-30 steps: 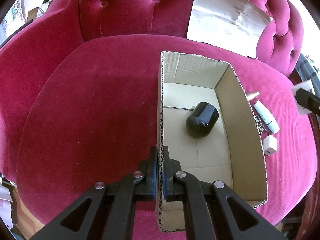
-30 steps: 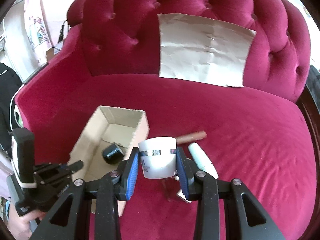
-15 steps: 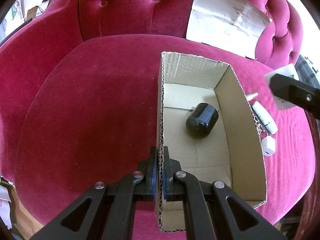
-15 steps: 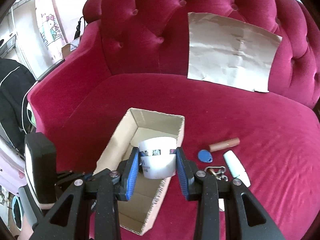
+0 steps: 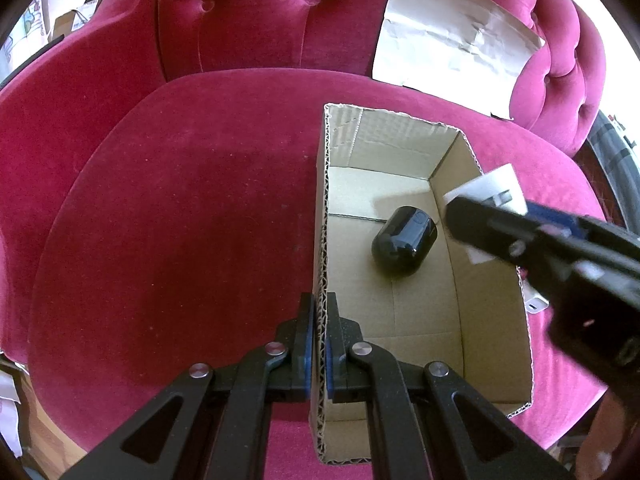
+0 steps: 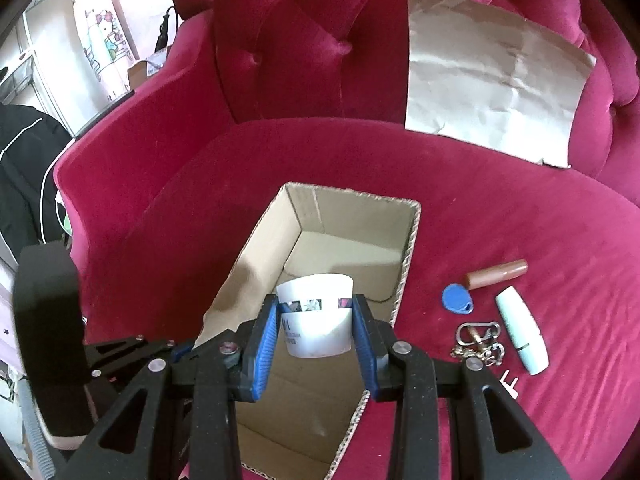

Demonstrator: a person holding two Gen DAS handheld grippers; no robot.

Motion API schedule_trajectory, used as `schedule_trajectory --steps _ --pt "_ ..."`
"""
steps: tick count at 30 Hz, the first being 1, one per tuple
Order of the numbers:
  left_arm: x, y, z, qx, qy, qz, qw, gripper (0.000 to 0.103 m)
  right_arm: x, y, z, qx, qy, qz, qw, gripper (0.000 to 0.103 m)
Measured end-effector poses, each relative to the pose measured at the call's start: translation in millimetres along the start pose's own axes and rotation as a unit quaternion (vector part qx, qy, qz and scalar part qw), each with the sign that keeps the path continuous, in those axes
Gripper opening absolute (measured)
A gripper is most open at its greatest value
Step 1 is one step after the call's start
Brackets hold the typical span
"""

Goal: Organize rigid objects
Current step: 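Drop the white jar into the box with the right tool while the left holds the box, then move the right tool back toward the remaining objects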

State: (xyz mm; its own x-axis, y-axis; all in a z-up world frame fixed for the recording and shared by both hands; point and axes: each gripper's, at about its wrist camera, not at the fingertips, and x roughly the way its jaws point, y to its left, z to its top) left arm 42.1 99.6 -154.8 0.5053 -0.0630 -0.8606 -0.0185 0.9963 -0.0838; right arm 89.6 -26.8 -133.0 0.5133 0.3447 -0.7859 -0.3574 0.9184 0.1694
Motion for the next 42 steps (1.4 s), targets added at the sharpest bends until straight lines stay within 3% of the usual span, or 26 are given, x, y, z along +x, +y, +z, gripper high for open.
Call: schedule_trajectory --steps 18,23,25,27,30,42 --pt "0 1 1 0.0 0.001 -0.002 1.0 0.004 11 5 -3 -0.003 0.01 -0.003 1.0 0.04" --pt "-1 1 0 0.001 0.001 -0.003 1.0 0.005 4 4 -1 -0.004 -0.007 -0.013 1.0 0.06" --pt "-1 1 0 0.001 0.0 -0.003 1.0 0.005 2 2 0 -0.003 -0.013 -0.021 1.0 0.085" --pt "-1 1 0 0.001 0.0 -0.004 1.0 0.005 0 -1 1 0.003 -0.017 -0.022 1.0 0.098" --pt "-1 1 0 0.001 0.0 -0.003 1.0 0.005 2 -6 4 0.009 -0.015 -0.037 0.999 0.103" --pt "-1 1 1 0.001 0.0 -0.003 1.0 0.005 -1 -16 4 0.016 -0.018 -0.057 0.998 0.103"
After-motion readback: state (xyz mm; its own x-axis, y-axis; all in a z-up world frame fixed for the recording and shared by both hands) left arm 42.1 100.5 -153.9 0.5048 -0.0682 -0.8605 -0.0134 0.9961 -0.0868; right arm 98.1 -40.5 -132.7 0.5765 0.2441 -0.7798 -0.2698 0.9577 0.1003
